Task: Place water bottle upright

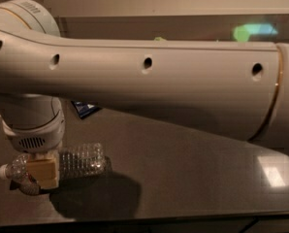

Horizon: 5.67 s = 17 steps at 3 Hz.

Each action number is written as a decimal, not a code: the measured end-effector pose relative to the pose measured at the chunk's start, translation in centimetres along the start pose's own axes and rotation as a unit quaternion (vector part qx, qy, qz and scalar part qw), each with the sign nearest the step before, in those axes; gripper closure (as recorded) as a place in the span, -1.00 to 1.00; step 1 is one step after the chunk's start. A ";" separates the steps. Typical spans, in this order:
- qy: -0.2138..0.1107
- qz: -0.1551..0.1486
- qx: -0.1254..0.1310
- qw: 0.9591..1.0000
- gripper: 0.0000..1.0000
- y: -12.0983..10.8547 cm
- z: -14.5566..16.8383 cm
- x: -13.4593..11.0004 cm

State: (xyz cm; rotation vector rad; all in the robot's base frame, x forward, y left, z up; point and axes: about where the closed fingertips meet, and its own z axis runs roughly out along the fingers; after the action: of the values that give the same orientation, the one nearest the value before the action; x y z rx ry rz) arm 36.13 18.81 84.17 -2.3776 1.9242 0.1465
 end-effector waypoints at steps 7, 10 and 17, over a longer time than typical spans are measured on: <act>-0.476 -0.050 0.018 0.878 1.00 -0.9 -18.3 7.1; -0.602 -0.010 0.036 0.798 1.00 -1.0 -17.6 11.0; -0.695 0.025 0.038 0.717 1.00 -3.5 -10.4 15.2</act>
Offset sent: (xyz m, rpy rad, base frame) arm 0.0208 -0.0494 0.0919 0.2378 0.0428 0.0275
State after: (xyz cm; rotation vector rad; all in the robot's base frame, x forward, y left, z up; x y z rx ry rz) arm 42.95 3.58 92.57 -1.2277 1.0765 1.3352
